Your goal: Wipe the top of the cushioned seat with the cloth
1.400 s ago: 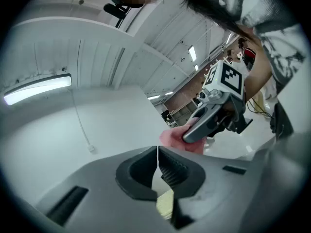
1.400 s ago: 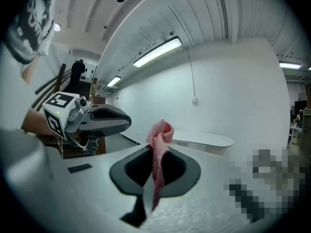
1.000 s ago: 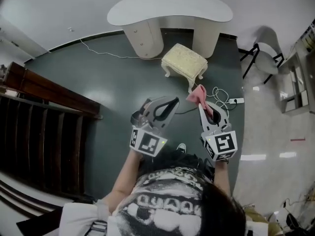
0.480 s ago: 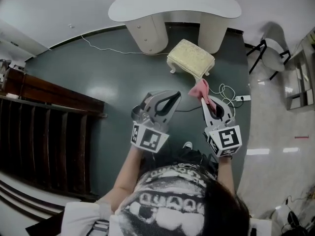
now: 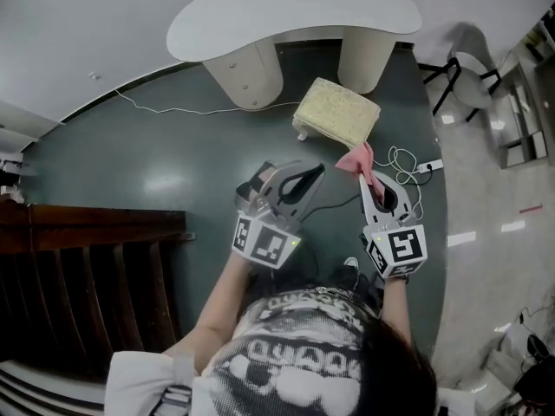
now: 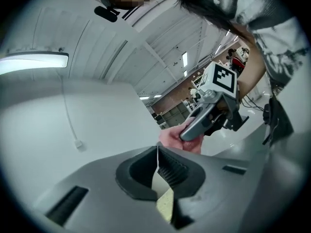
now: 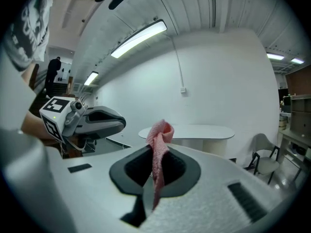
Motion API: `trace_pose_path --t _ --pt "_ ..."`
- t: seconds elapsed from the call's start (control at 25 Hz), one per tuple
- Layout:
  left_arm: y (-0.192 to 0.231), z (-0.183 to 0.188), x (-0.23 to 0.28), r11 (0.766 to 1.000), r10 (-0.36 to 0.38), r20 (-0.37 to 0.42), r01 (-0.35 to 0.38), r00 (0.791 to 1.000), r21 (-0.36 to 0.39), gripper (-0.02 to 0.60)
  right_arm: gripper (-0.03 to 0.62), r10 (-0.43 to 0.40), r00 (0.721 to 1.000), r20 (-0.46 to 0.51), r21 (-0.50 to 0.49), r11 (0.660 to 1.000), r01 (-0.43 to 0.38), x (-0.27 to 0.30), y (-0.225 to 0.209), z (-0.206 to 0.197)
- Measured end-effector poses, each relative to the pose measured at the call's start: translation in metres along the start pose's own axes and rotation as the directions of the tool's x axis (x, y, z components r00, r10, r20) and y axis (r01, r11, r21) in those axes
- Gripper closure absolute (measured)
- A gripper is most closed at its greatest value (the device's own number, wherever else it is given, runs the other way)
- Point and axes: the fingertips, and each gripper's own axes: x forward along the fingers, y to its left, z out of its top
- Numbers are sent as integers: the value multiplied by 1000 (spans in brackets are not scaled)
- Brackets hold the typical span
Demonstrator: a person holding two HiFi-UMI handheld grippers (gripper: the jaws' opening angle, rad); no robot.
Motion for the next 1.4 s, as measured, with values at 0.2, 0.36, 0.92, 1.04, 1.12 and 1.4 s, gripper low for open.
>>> trace_pose_path --t 0.2,0.36,0.92,1.04,1.12,1.4 --pt "49 -29 2 996 -85 58 83 995 30 575 583 -91 996 -7 35 995 91 54 9 8" --pt "69 -49 4 992 -127 88 124 988 33 575 583 -133 991 -29 56 989 134 81 14 5" --pt "100 -83 44 987 -154 100 157 983 -23 575 583 -200 975 -95 47 978 205 118 -43 -9" --pt "106 -85 64 988 -150 87 153 985 -26 575 583 -188 976 -109 13 982 190 133 -73 -8" --pt "110 -87 80 990 -138 73 141 988 -32 575 583 -172 978 -116 -3 985 172 144 -94 -9" --pt "127 -100 123 994 -94 25 95 995 -51 575 583 -110 982 -150 9 994 113 189 -151 -29"
